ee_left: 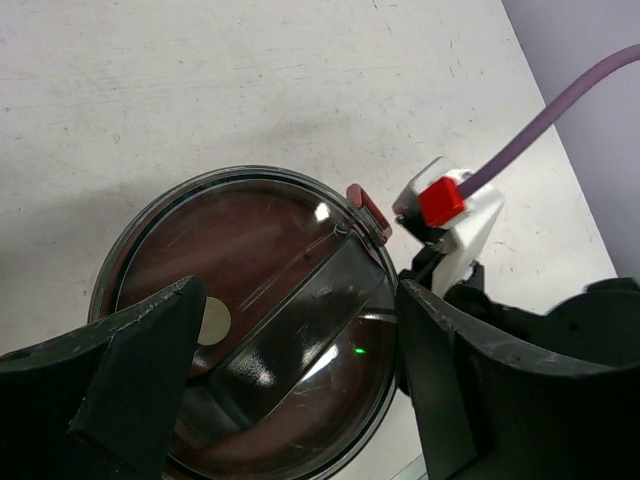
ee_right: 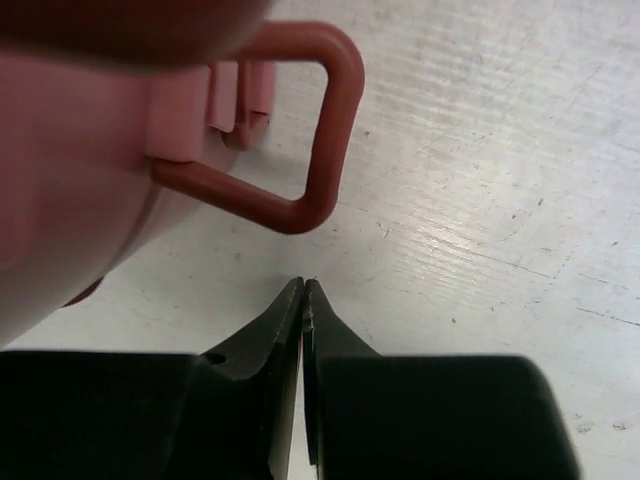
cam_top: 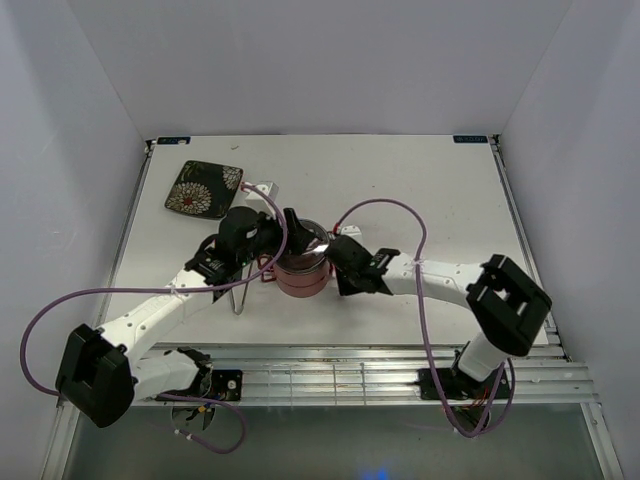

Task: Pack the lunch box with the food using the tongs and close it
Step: Close the fastener on the packing box.

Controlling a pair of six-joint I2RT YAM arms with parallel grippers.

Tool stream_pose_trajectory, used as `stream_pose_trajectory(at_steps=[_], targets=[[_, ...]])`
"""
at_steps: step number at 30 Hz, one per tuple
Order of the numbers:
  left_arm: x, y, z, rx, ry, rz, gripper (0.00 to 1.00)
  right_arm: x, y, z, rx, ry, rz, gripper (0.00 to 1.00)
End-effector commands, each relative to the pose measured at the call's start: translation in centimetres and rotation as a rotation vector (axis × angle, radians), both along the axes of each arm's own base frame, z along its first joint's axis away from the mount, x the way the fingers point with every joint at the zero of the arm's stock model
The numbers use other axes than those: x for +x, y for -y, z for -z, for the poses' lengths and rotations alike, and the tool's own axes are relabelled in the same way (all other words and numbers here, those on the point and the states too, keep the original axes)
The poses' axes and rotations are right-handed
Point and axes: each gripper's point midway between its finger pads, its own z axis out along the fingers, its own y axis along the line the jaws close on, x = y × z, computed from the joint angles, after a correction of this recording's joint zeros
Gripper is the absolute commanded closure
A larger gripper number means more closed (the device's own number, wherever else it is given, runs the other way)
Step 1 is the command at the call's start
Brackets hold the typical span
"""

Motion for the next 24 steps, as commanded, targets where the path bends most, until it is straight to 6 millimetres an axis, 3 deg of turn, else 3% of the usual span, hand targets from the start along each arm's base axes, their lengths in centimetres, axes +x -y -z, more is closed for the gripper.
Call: stream_pose_trajectory(at_steps=[1, 3, 7, 8, 11, 13, 14, 15, 17, 19, 21, 24], targets=[[-0.3, 0.5, -1.2, -0.012, 0.037, 0.036, 0.13, 1.1, -1.0, -4.9, 0.117, 0.098, 0.024, 0.92], [-0.3, 0.6, -1.5, -0.014, 0.043, 0.040, 0.13, 1.0, -0.1, -5.9, 0.120, 0.120, 0.038, 0.92], [-0.1, 0.4, -3.4, -0.020, 0.081, 0.032, 0.13, 1.5, 1.1, -10.0, 0.187, 0.205, 0.037, 0.92], [0.1, 0.5, -4.4, -0.024, 0.097, 0.032, 0.13, 1.9, 1.4, -10.6, 0.191, 0.225, 0.041, 0.92], [-0.3, 0.2, -4.8, 0.010, 0.090, 0.048, 0.12, 3.7, 1.4, -12.8, 0.202, 0.277, 0.000, 0.91], [-0.5, -0.4, -4.8, 0.037, 0.076, 0.031, 0.12, 5.5, 1.1, -14.2, 0.199, 0.307, -0.061, 0.77], [-0.8, -0.9, -5.5, 0.033, 0.091, 0.016, 0.12, 5.6, 0.6, -14.5, 0.220, 0.293, -0.109, 0.59], [-0.9, -1.3, -5.5, 0.037, 0.094, 0.003, 0.12, 6.3, 0.6, -15.3, 0.225, 0.309, -0.147, 0.50], [-1.0, -2.6, -5.9, 0.060, 0.091, -0.053, 0.10, 5.4, -1.0, -17.5, 0.233, 0.389, -0.421, 0.34], [-1.1, -3.9, -6.1, 0.090, 0.056, -0.111, 0.10, 3.6, -1.7, -19.4, 0.242, 0.482, -0.718, 0.24], [-1.4, -4.5, -6.7, 0.089, 0.051, -0.137, 0.10, 3.6, -0.6, -20.1, 0.231, 0.517, -0.816, 0.18], [-1.9, -4.7, -7.3, 0.064, 0.054, -0.138, 0.09, 2.1, -0.8, -22.2, 0.343, 0.574, -0.991, 0.10]])
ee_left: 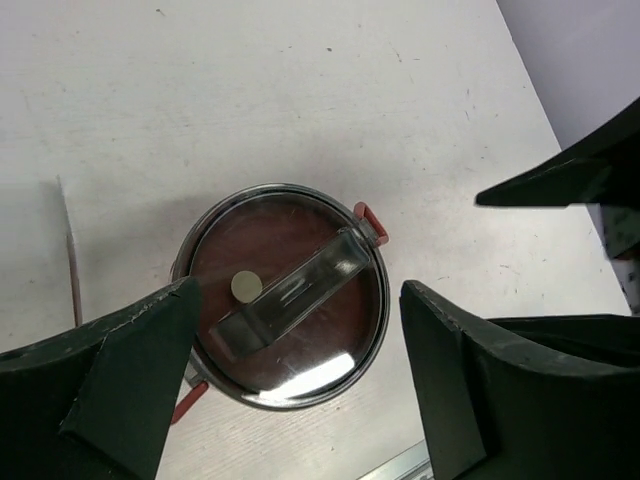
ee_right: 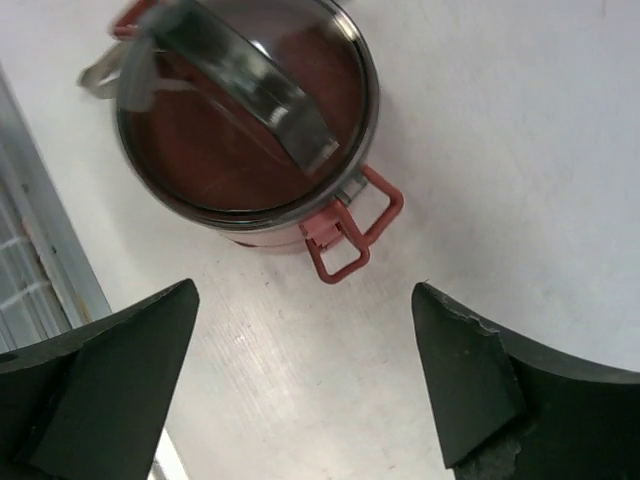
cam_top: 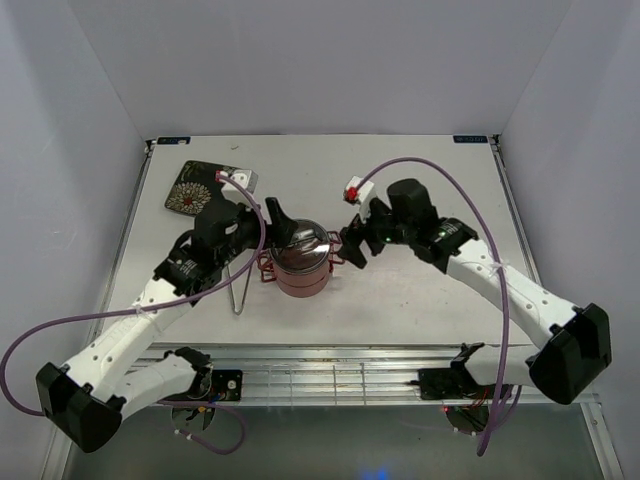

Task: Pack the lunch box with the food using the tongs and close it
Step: Close the fastener on the packing box.

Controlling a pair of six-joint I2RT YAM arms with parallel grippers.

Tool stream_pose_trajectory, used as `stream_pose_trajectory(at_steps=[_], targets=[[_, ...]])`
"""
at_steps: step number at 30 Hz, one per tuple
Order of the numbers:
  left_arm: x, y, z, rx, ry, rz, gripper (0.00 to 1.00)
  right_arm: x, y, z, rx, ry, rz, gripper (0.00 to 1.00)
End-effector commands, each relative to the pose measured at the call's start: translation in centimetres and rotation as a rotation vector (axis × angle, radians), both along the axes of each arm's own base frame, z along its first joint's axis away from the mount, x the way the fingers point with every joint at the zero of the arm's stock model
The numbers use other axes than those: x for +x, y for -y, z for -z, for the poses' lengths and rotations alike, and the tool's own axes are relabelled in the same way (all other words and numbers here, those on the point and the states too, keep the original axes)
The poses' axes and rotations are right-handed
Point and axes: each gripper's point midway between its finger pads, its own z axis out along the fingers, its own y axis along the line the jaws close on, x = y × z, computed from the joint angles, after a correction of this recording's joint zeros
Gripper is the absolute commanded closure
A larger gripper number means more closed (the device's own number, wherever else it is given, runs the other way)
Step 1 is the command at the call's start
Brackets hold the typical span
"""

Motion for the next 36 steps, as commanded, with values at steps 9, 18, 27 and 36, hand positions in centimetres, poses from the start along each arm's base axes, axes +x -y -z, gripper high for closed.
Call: stream_pose_trajectory(at_steps=[9, 18, 27, 36], targets=[[-2.2, -0.8, -0.5, -0.067, -0.042, -0.019, 0.09, -0.2, -5.4, -3.6, 0.086, 0.221, -0.663, 0.07], [-3.4, -1.2, 2.5, -0.121, -0.088, -0.040, 0.11, 1.2, -8.6, -2.1, 0.138, 0.207, -0.757, 0.10], [-4.3, -3.8, 2.4, -0.148, -0.079, -0.152, 0.11, 0.7, -10.6, -0.3, 0.178, 0.199, -0.621, 0.00], [-5.6, -4.8, 3.8, -0.184, -0.100, -0.186, 0.13, 2.2, -9.9, 0.6, 0.197, 0.203, -0.412, 0.24]])
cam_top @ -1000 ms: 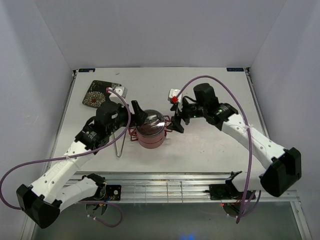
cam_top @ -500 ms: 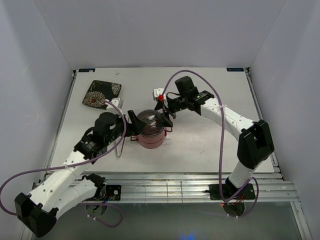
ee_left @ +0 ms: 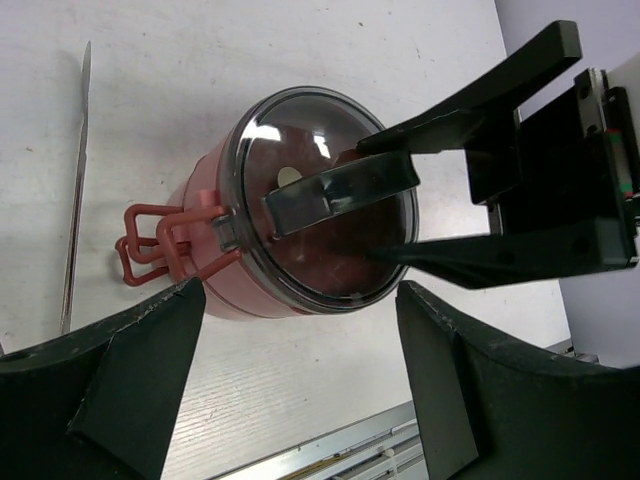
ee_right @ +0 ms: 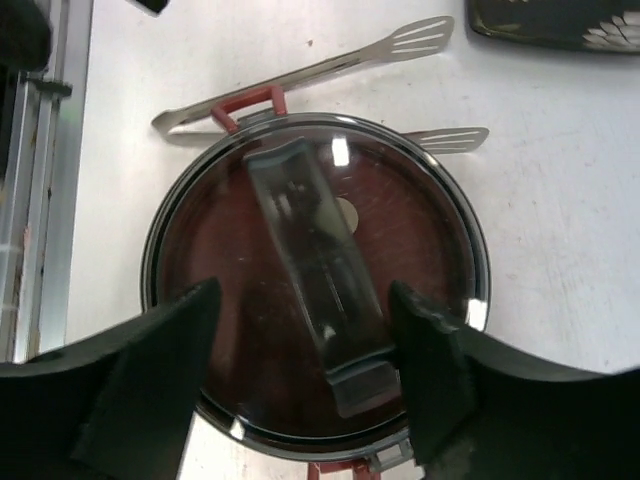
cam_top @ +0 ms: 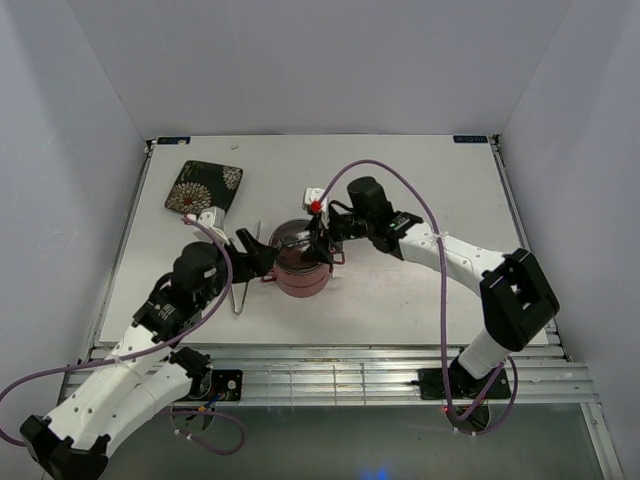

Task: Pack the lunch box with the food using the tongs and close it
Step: Close the fastener on the packing box.

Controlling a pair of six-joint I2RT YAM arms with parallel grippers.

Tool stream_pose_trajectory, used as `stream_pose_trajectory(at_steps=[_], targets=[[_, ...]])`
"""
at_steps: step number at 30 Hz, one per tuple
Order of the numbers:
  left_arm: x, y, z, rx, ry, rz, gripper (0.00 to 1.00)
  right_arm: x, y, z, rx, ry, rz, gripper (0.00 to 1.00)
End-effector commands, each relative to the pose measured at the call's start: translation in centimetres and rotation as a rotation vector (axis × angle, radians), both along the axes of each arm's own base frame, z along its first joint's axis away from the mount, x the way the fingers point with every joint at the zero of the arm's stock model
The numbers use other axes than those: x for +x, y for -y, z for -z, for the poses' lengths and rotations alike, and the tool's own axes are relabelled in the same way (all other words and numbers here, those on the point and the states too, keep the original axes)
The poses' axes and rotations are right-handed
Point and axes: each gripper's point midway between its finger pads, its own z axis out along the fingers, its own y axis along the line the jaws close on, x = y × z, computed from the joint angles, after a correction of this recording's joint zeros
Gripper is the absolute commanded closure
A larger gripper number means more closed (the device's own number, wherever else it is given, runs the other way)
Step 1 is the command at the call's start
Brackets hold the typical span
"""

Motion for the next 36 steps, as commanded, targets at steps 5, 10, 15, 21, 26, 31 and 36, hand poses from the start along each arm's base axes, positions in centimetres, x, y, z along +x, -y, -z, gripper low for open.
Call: stream_pose_trajectory(at_steps=[5, 10, 15, 21, 26, 31, 36], targets=[[-0.4, -0.5, 0.8, -0.023, -0.021, -0.034, 0.13, 2.1, 0.6, -1.5, 0.059, 0.001, 0.188, 0.54], [-0.3, -0.2, 0.9, -0.021, -0.031, -0.023, 0.12, 1.3, 1.2, -1.4, 0.072, -0.018, 0.204, 0.59], [-0.2, -0.1, 0.9, -0.019, -0.027, -0.020, 0.12, 0.7, 1.4, -1.3, 0.074, -0.046, 0.201, 0.57], [0.1, 0.1, 0.2, -0.008, -0.013, -0.012, 0.13, 0.2, 1.4, -0.9, 0.062, -0.039, 0.171, 0.38], [0.4, 0.3, -0.6, -0.002, -0.001, -0.006, 0.13, -0.1, 1.0, -0.6, 0.037, 0.012, 0.087, 0.42], [0.6, 0.2, -0.8, 0.003, 0.005, -0.008, 0.13, -0.3, 0.6, -1.1, 0.027, 0.050, 0.016, 0.48], [0.9, 0.3, -1.1, 0.009, 0.009, -0.012, 0.13, 0.1, 0.4, -0.8, 0.000, 0.062, -0.003, 0.52]])
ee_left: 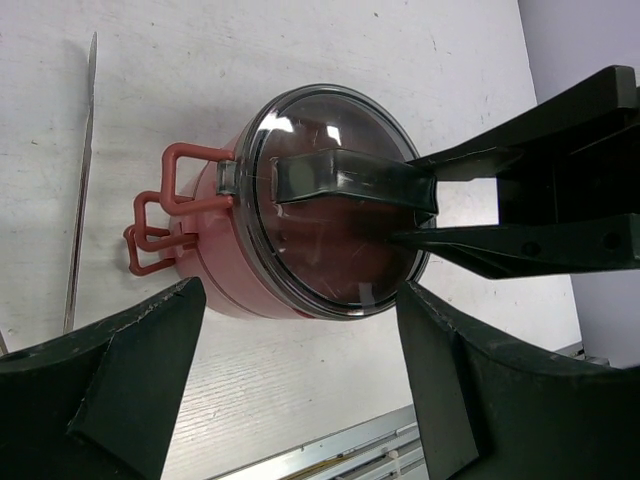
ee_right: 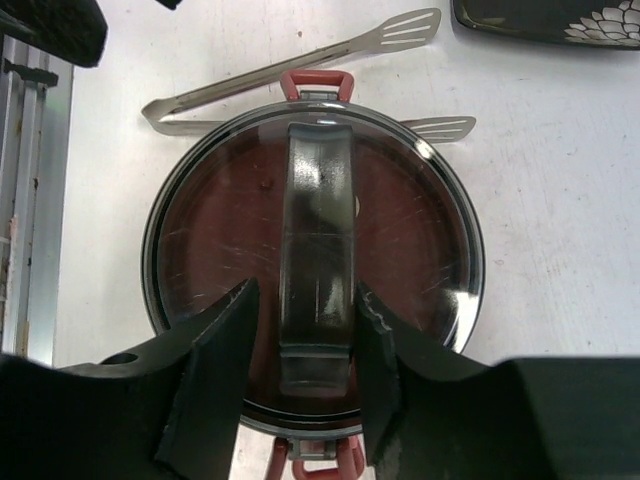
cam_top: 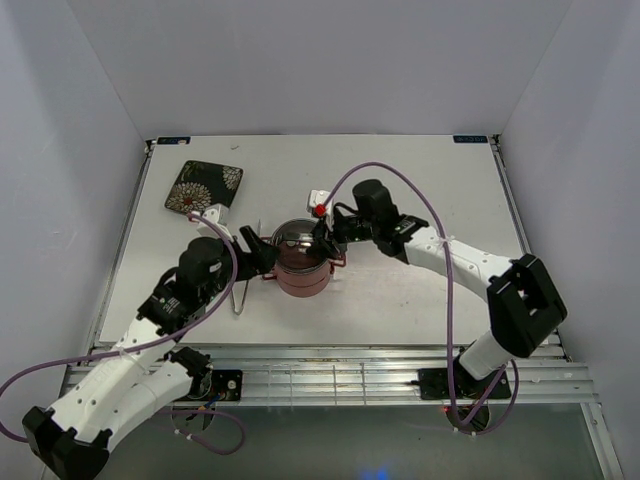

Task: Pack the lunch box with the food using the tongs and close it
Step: Close the fastener on the packing box.

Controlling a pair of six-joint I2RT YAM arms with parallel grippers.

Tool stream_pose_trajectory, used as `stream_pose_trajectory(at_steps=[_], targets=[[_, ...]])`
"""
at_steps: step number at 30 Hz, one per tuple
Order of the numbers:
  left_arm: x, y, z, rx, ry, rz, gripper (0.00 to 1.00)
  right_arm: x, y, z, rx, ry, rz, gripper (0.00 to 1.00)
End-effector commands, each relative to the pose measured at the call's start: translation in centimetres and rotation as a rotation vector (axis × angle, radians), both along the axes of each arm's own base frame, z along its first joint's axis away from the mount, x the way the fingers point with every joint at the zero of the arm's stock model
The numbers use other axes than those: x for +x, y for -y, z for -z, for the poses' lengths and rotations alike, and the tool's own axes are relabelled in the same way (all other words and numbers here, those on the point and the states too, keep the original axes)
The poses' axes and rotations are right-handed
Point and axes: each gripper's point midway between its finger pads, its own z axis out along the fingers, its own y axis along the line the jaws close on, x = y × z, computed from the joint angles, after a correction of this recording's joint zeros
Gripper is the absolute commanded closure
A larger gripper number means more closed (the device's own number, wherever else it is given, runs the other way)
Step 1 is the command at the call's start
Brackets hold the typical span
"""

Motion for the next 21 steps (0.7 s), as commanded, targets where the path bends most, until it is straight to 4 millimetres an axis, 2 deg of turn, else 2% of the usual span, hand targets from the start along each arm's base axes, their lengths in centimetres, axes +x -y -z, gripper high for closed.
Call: stream_pose_trajectory(at_steps=[1, 6, 11, 21], targets=[[0.47, 0.25, -2.19, -0.013, 0.049, 0.002, 0.13, 0.42, -0.57, -0.87, -0.003, 0.046, -0.047, 0.54], [0.72, 0.37, -2.16, -0.007, 0.047, 0.002, 0.12, 0.52, -0.55, -0.97, 0.001, 0.066, -0.067, 0.57], [0.85, 0.41, -2.26, -0.003, 0.050, 0.002, 0.13, 0.54, -0.14, -0.19, -0.025, 0.042, -0.082, 0.60], [0.95, 0.27, -2.31, 0.008, 0.056, -0.001, 0.12, 0.29, -0.39, -0.46, -0.035, 0.058, -0.141, 0.64]])
